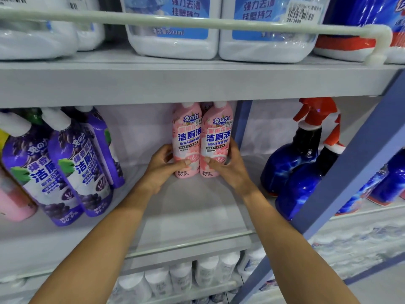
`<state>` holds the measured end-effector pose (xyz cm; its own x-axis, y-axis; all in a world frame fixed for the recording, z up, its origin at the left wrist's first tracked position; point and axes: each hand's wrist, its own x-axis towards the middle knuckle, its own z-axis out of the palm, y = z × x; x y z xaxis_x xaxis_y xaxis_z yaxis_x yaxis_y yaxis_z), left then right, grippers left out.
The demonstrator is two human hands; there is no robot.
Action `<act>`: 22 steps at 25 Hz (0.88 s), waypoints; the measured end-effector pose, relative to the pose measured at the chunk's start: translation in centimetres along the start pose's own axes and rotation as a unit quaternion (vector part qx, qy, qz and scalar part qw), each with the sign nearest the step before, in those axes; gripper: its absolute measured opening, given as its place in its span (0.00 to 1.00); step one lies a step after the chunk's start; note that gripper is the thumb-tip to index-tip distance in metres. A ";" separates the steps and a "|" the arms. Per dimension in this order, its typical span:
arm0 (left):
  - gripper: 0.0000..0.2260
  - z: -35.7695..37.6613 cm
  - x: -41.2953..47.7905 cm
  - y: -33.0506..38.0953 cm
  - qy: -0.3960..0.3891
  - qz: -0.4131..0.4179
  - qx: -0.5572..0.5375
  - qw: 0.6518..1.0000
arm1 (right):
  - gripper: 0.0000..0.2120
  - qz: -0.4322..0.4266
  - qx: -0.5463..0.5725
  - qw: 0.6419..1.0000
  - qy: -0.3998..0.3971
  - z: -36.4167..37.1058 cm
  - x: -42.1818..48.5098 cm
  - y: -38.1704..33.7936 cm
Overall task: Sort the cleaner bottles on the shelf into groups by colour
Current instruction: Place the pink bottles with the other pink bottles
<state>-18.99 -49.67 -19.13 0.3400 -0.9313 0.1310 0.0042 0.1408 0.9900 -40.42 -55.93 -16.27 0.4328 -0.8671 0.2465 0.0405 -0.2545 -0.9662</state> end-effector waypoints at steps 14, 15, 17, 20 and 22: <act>0.19 -0.1 -1.2 0.4 0.091 0.020 0.045 0.995 | 0.34 0.005 -0.025 0.998 0.054 0.5 -0.1 0.5; 0.18 -0.1 -1.2 0.3 0.107 0.023 0.062 0.992 | 0.34 0.003 -0.035 0.998 0.061 0.6 -0.1 0.5; 0.16 0.0 -1.2 0.1 0.129 0.025 0.087 0.987 | 0.33 0.003 -0.053 0.996 0.074 0.8 -0.1 0.4; 0.14 0.3 -1.4 -0.2 0.141 0.029 0.114 0.983 | 0.32 0.002 -0.070 0.993 0.090 1.1 -0.1 0.2; 0.14 0.3 -1.4 -0.3 0.145 0.033 0.128 0.980 | 0.30 0.001 -0.064 0.992 0.105 1.1 -0.2 0.0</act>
<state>-19.78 -48.50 -19.60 0.5848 -0.7829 0.2126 -0.2516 0.0741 0.9650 -39.50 -55.29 -16.38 0.2349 -0.9341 0.2687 -0.0812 -0.2943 -0.9523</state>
